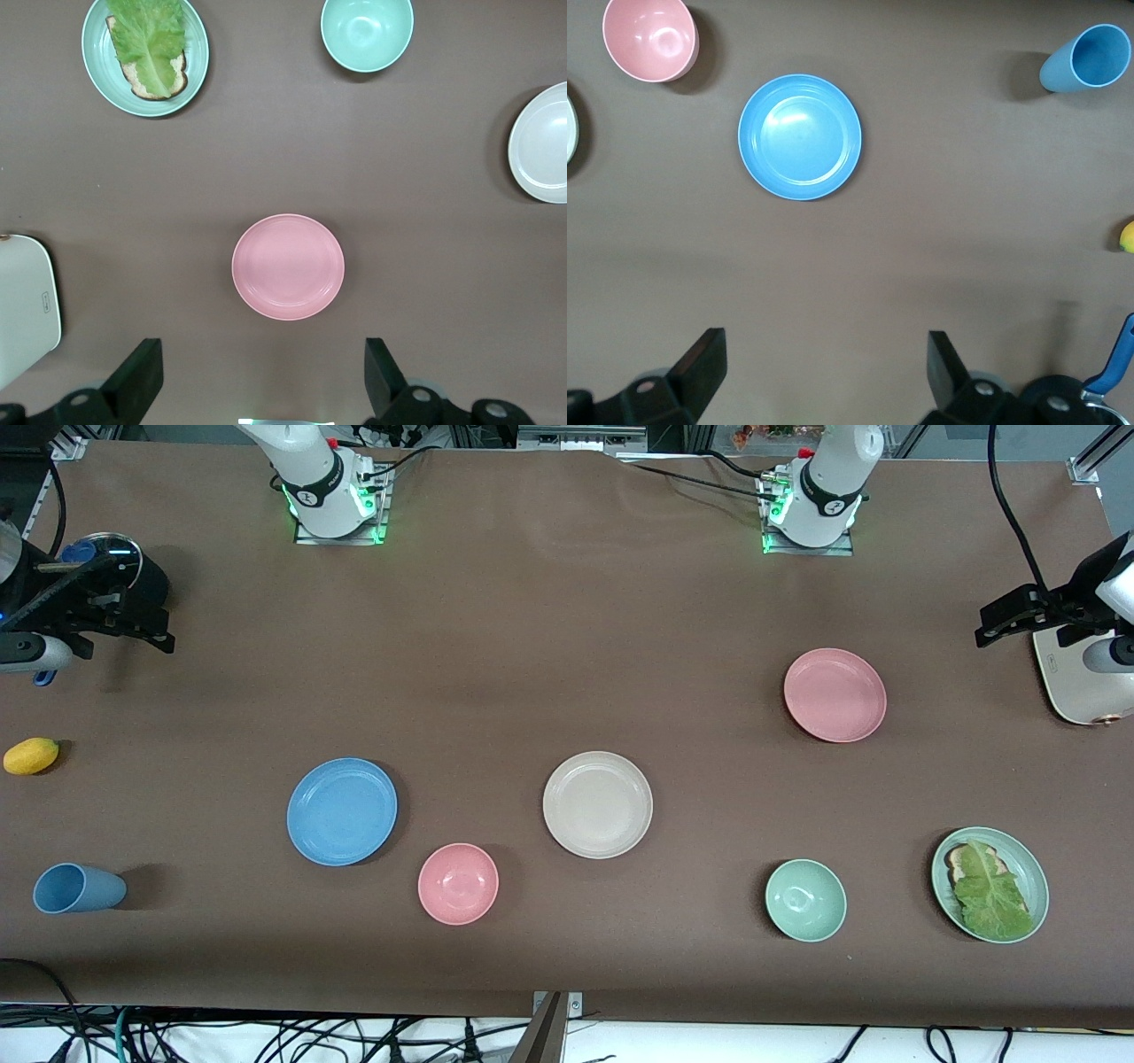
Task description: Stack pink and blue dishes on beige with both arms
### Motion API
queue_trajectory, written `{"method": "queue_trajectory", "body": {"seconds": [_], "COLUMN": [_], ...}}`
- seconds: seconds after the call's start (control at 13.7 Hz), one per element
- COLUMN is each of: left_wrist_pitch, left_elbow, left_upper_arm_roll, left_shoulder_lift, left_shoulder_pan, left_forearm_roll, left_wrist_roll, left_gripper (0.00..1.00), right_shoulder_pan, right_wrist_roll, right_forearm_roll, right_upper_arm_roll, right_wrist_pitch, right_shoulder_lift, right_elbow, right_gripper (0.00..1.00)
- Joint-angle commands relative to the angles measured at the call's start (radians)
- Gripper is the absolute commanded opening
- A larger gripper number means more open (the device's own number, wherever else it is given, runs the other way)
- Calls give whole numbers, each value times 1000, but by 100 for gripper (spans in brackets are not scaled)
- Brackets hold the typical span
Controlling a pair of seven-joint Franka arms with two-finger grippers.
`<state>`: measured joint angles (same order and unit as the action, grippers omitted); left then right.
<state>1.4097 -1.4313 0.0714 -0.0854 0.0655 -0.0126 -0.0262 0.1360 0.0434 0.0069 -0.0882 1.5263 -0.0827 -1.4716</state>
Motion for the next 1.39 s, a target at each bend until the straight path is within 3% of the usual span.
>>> {"method": "queue_trajectory", "body": {"seconds": [0.0,1.32], "left_wrist_pitch": [-6,11], "left_elbow": [28,34], "left_upper_arm_roll": [-5,-4], "left_shoulder_lift": [-11,-20], "left_shoulder_pan": [-1,-7], "left_forearm_roll": [22,20], "left_wrist_roll": [22,22], "left_gripper": [100,100], "right_shoulder_pan": [-1,-10], "right_wrist_roll": [-8,-8], "right_forearm_roll": [-4,-2], "right_upper_arm_roll": [1,-2], "right_wrist_pitch": [-3,-8], "right_shoulder_lift": [4,3], "right_elbow": [8,7], "right_gripper": [100,100]}}
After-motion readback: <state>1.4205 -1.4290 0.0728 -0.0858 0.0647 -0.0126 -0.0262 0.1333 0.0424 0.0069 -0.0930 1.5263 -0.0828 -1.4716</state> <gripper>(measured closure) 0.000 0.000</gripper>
